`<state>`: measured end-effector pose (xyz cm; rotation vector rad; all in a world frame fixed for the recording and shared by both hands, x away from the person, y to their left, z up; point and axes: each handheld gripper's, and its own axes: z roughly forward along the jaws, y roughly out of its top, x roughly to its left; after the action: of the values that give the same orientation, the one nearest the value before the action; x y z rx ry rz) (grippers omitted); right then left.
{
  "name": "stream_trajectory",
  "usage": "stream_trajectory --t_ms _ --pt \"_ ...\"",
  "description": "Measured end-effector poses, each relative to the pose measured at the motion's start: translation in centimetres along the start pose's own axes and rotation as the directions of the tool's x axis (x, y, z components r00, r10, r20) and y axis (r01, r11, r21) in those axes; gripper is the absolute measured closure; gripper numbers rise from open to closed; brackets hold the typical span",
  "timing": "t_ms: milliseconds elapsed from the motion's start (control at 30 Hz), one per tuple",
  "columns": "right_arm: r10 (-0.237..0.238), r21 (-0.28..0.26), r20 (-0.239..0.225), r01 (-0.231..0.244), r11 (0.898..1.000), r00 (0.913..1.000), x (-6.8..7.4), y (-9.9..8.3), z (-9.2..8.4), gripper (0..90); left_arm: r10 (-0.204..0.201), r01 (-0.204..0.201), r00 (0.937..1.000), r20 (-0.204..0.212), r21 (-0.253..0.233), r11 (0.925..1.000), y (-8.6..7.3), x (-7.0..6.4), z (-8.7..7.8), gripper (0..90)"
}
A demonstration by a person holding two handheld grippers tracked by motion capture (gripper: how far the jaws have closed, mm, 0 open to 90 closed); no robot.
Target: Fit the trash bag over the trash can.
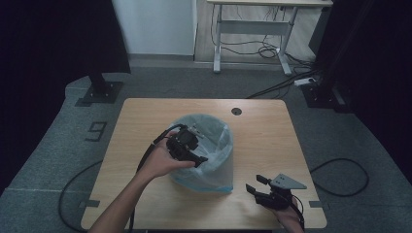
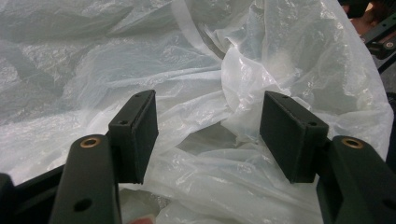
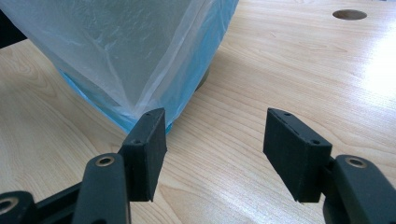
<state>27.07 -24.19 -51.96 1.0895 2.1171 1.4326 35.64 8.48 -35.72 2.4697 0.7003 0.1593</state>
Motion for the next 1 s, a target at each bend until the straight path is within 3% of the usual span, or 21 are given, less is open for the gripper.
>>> stream_trajectory --t_ms 133,333,567,700,833,1000 --pt "0.002 -0.005 0.001 -0.002 1.000 1.0000 0.0 0.0 -0.1 38.5 -0.010 0.009 0.9998 -0.015 -0.083 0.9965 -0.8 0.1 -1.4 35.6" --pt "0.009 -0.008 0.004 -0.009 1.000 1.0000 -0.2 0.1 -0.3 38.5 -0.039 0.031 0.9986 -0.036 -0.198 0.9797 -2.9 0.3 -4.3 34.6" --pt "0.014 -0.015 0.008 -0.014 1.000 0.9999 -0.3 0.1 -0.3 38.4 -0.070 0.056 0.9965 -0.046 -0.261 0.9637 -6.4 0.6 -6.4 33.1" --pt "0.014 -0.012 0.007 -0.014 1.000 0.9999 -0.2 0.0 -0.2 38.3 -0.095 0.076 0.9939 -0.055 -0.285 0.9556 -8.5 0.9 -6.9 32.1" --pt "0.016 -0.009 0.006 -0.016 1.000 0.9998 -0.2 -0.1 -0.2 38.3 -0.123 0.101 0.9912 -0.048 -0.327 0.9397 -10.5 1.1 -7.5 31.7" --pt "0.018 -0.002 0.007 -0.018 1.000 0.9998 -0.2 -0.3 0.0 38.3 -0.152 0.124 0.9869 -0.055 -0.343 0.9313 -12.8 1.5 -7.7 31.1"
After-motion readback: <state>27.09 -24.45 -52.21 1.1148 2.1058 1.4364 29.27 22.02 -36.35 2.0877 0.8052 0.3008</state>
